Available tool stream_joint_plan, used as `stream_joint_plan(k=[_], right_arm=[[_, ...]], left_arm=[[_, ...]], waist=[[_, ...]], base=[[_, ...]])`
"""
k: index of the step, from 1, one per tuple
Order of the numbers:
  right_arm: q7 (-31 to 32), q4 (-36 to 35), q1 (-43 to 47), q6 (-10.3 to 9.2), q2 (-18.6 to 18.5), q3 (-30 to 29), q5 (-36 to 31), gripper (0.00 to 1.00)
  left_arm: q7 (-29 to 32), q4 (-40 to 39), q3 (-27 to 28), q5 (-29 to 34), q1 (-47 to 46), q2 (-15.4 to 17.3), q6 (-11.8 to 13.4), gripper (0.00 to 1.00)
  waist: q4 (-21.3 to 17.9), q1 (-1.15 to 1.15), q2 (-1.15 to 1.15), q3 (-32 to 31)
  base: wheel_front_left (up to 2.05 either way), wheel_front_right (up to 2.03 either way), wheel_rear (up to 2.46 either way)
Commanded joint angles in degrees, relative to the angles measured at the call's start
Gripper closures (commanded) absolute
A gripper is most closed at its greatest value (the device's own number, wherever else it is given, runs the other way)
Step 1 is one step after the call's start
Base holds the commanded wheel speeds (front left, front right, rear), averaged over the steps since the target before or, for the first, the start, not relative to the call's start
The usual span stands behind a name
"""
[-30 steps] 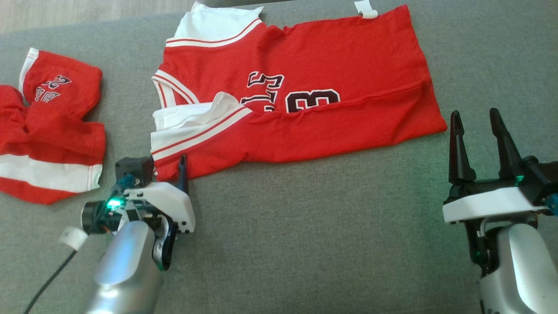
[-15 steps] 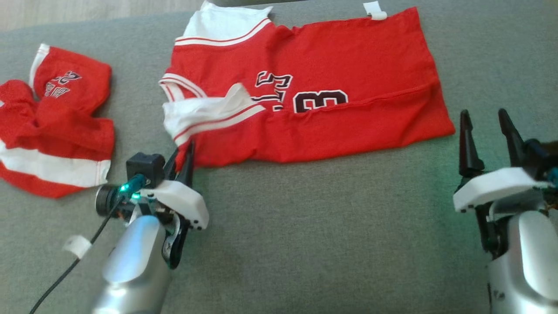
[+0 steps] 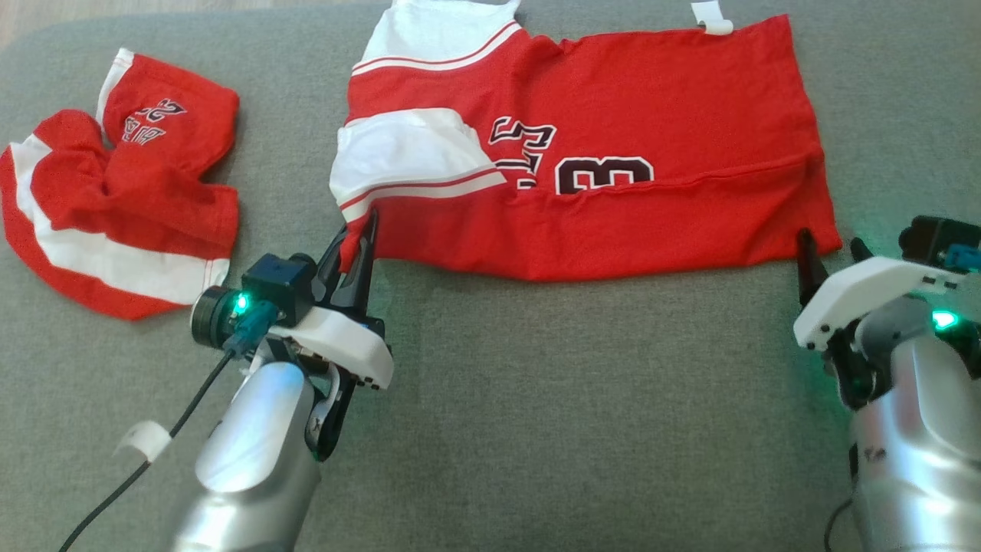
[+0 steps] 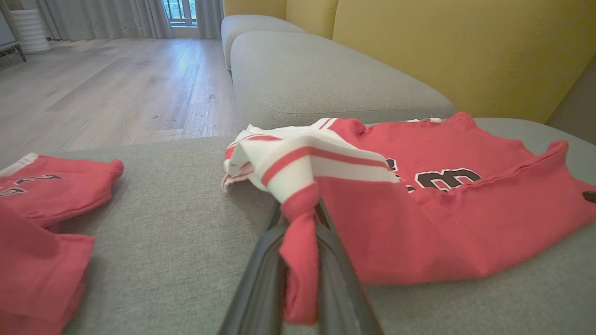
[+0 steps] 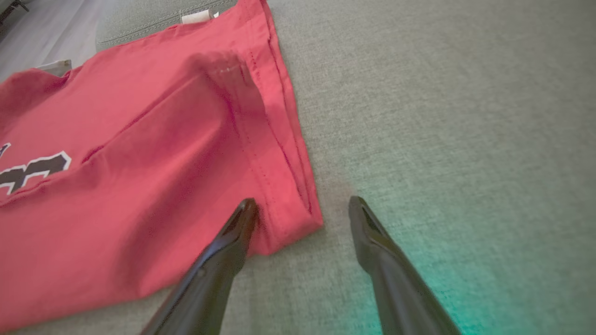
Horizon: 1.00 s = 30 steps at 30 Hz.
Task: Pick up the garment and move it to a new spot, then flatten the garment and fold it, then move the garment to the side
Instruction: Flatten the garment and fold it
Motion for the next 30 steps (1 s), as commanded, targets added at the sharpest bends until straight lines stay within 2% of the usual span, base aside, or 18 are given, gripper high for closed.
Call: stream_joint_plan(k=[1,5,6,7,12,19,25,30], right_arm=[[0.2,0.0,-2.6,-0.04,0.2,0.9,0.6,0.0],[-0.3,5.7,-5.0,-0.04,0.3,1.3,0.8,0.0],[-0.6,6.9,-5.4,-0.04,0.3,1.8,0.9,0.56],[-1.1,7.7,-5.8,-0.04,0.3,2.4,0.9,1.0],[-5.6,9.2,-6.4,-0.04,0.3,1.9,-1.5,1.0],[-10.7,6.5,-3.9,-0.04,0.3,-1.9,-2.1,1.0],[-10.4,3.3,-0.3,-0.04,0.3,-0.6,0.3,1.0],[-7.7,-1.3,5.3,-0.04,0.3,1.4,3.1,1.0]], left_arm=[[-0.7,-2.0,1.5,0.3,-1.0,0.9,0.0,1.0],[-0.6,-2.5,1.2,0.1,-0.7,1.0,0.1,1.0],[-0.5,-2.4,1.2,0.0,-0.6,1.0,0.2,1.0],[-0.4,-2.3,1.2,-0.2,-0.4,1.1,0.2,1.0],[-0.2,-1.5,1.3,-0.4,0.3,2.0,0.6,1.0],[0.2,-0.5,2.0,-1.4,2.1,3.6,1.1,1.0],[0.9,-0.7,1.9,-2.0,4.5,4.6,1.2,1.0],[2.6,-2.4,1.1,-2.7,8.0,5.4,0.8,1.0]], waist=[[0.3,0.0,0.0,0.2],[0.8,0.0,0.0,0.4],[0.9,0.0,0.0,0.4],[0.9,0.0,0.0,0.3],[0.3,0.0,0.0,-0.3],[-1.8,0.0,0.0,-3.2],[-3.2,0.0,0.0,-6.1],[-4.2,0.0,0.0,-9.1]], base=[[0.0,0.0,0.0],[0.0,0.0,0.0],[0.0,0.0,0.0],[0.0,0.0,0.0],[0.0,0.0,0.0],[0.0,0.0,0.0],[0.0,0.0,0.0],[0.0,0.0,0.0]])
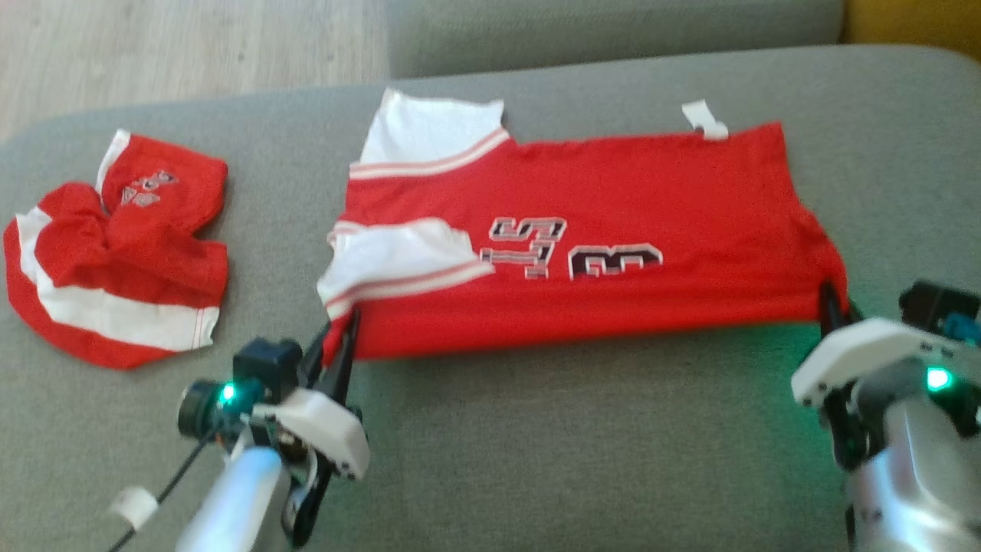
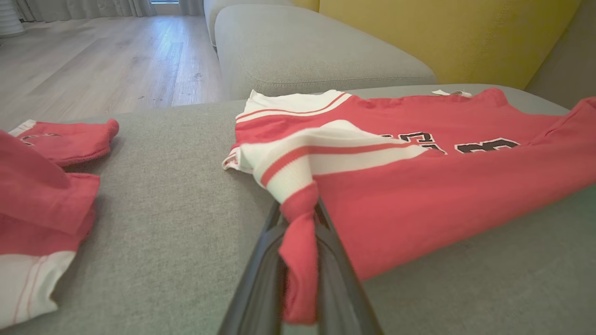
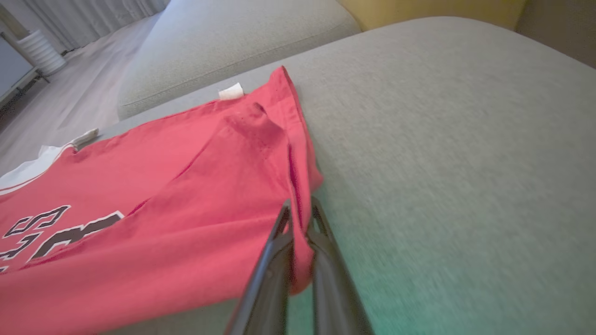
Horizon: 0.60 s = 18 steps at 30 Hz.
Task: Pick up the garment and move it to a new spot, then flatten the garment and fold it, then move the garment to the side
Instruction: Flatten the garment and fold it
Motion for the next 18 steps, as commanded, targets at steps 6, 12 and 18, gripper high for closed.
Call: stream_joint_plan(k=[6,12,18], right_arm=[[5.7,-10.6,8.0,-0.04,-0.2,2.4,3.3,1.0],[11.1,-18.9,15.1,-0.04,-0.2,2.1,5.6,1.0],[12.2,-23.2,17.5,-0.04,-0.2,1.7,6.0,0.0]], left_arm=[[3.0,-7.0,0.9,-2.2,5.0,2.5,0.4,1.0],[7.9,-12.9,-0.7,-3.2,10.6,2.8,1.3,1.0],[8.7,-15.9,-1.4,-2.6,11.8,3.2,2.6,0.53]], waist=[[-1.4,0.01,0.0,-3.9],[-1.7,0.01,0.0,-5.0],[-1.5,0.01,0.0,-4.4]], base=[[0.0,0.0,0.0],[0.0,0.0,0.0],[0.0,0.0,0.0]])
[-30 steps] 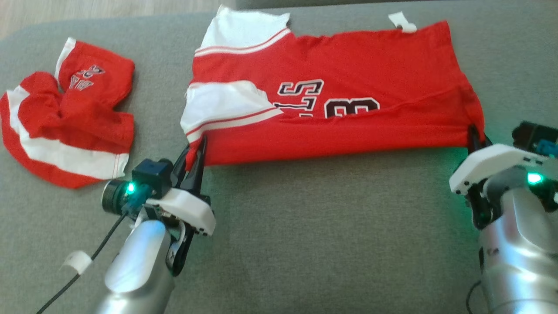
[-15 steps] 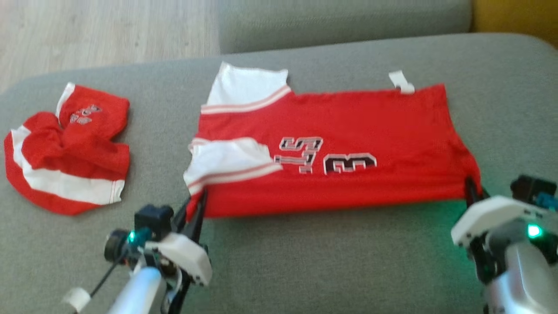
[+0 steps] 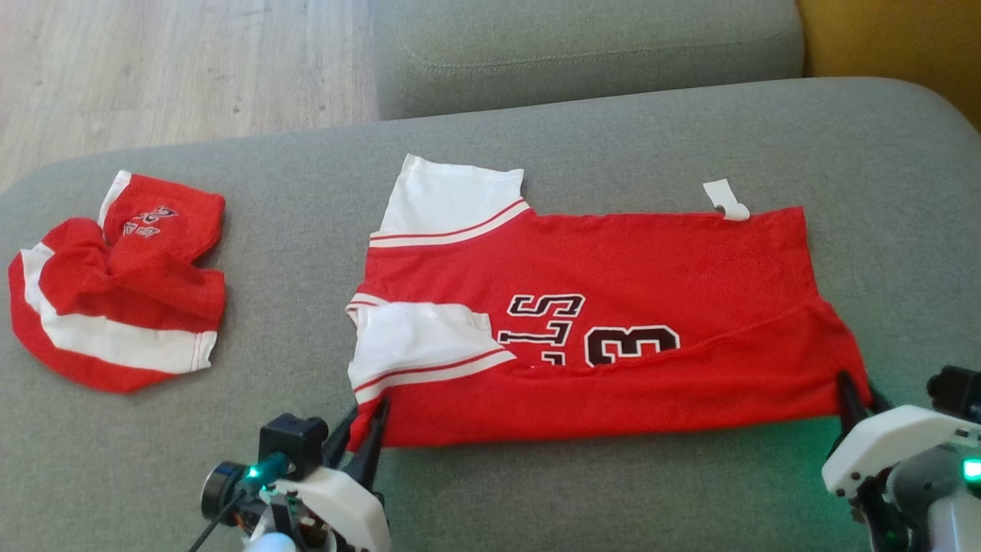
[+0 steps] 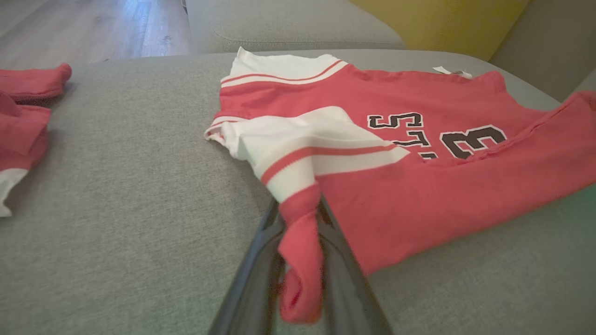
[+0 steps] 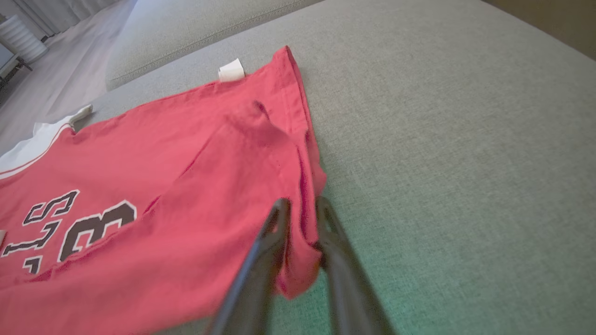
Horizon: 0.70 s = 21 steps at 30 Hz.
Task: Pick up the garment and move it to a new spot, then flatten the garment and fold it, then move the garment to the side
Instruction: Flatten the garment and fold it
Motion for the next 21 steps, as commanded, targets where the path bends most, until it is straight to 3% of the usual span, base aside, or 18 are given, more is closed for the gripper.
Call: stream_joint_plan(k=[1,2,12,17,21], right_arm=[[-0.5,-3.0,-1.4,-0.04,-0.4,1.2,0.2,0.0],[-0.8,-3.5,-1.5,-0.04,-0.4,1.2,0.3,0.0],[-7.5,-9.3,-7.1,-0.04,-0.4,-1.0,-2.5,0.0],[-8.9,-9.9,-10.9,-0.04,-0.4,-1.0,-3.5,0.0],[-9.2,-9.7,-15.5,-0.04,-0.4,-0.3,-5.2,0.0]], left_arm=[[-0.7,-2.1,1.9,0.6,-2.2,1.1,0.7,0.06],[-0.9,-2.2,1.9,0.7,-2.2,1.1,1.0,0.0],[-6.4,-5.7,4.2,1.1,-7.1,1.9,1.6,0.0],[-6.7,-7.2,5.3,1.1,-12.8,3.4,0.0,0.0],[-2.0,-6.7,5.1,-0.8,-22.7,5.7,-3.3,0.0]], waist=[[0.1,0.01,0.0,0.3],[0.1,0.01,0.0,0.5],[-0.1,0.01,0.0,4.6],[-0.8,0.01,0.0,7.5],[-1.9,0.01,0.0,11.2]], base=[[0.0,0.0,0.0],[0.0,0.0,0.0],[0.0,0.0,0.0],[0.0,0.0,0.0],[0.0,0.0,0.0]])
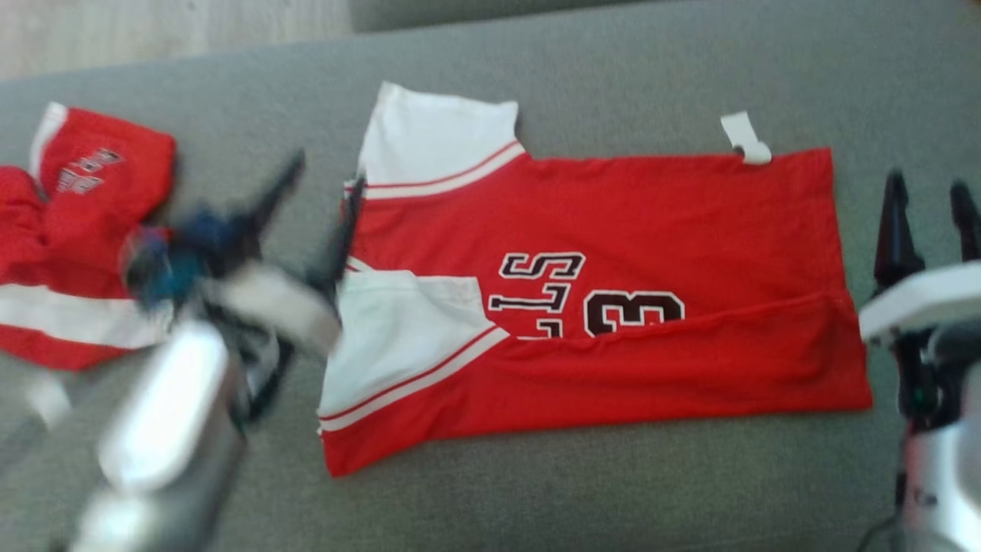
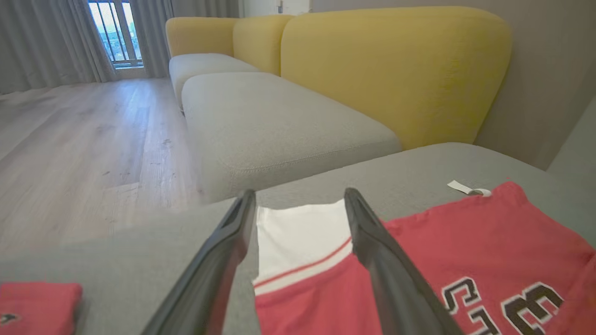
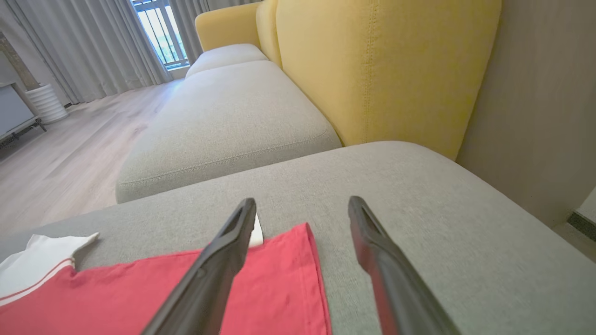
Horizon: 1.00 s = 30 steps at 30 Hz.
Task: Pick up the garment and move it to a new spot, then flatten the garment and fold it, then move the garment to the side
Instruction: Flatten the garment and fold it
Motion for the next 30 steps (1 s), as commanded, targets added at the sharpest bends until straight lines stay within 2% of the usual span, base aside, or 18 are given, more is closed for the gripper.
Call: stream_joint_plan(k=[1,5,8,12,19,30], right_arm=[[-0.6,-2.0,-2.9,-0.04,-0.4,1.7,-0.3,0.0],[-0.7,-1.9,-8.2,-0.04,-0.4,3.3,-1.6,0.0],[-0.8,-1.8,-12.1,-0.04,-0.4,4.8,-2.0,0.0],[-1.0,-1.6,-15.6,-0.04,-0.4,6.7,-2.5,0.0],[-3.0,-0.2,-18.7,-0.04,-0.4,9.1,0.3,0.0],[-5.9,2.3,-19.6,-0.04,-0.4,10.3,2.4,0.0]], left_arm=[[0.7,-1.5,2.0,-0.6,-4.8,2.0,-0.3,0.0],[9.8,3.5,-0.9,-5.9,-17.2,5.3,-1.4,0.0],[16.9,6.7,-6.1,-12.0,-25.4,8.7,-1.5,0.0],[23.0,11.4,-12.4,-17.5,-33.1,12.7,-1.5,0.0],[25.2,18.2,-21.2,-21.6,-40.4,17.4,-1.5,0.0],[27.1,26.3,-27.9,-28.2,-45.9,18.8,-1.5,0.0]], waist=[[-1.3,-0.01,0.0,2.5],[-3.5,-0.01,0.0,6.7],[-5.4,-0.01,0.0,9.7],[-7.5,-0.01,0.0,12.7],[-10.9,-0.01,0.0,16.2],[-13.4,-0.01,0.0,18.8]], base=[[0.0,0.0,0.0],[0.0,0.0,0.0],[0.0,0.0,0.0],[0.0,0.0,0.0],[0.0,0.0,0.0],[0.0,0.0,0.0]])
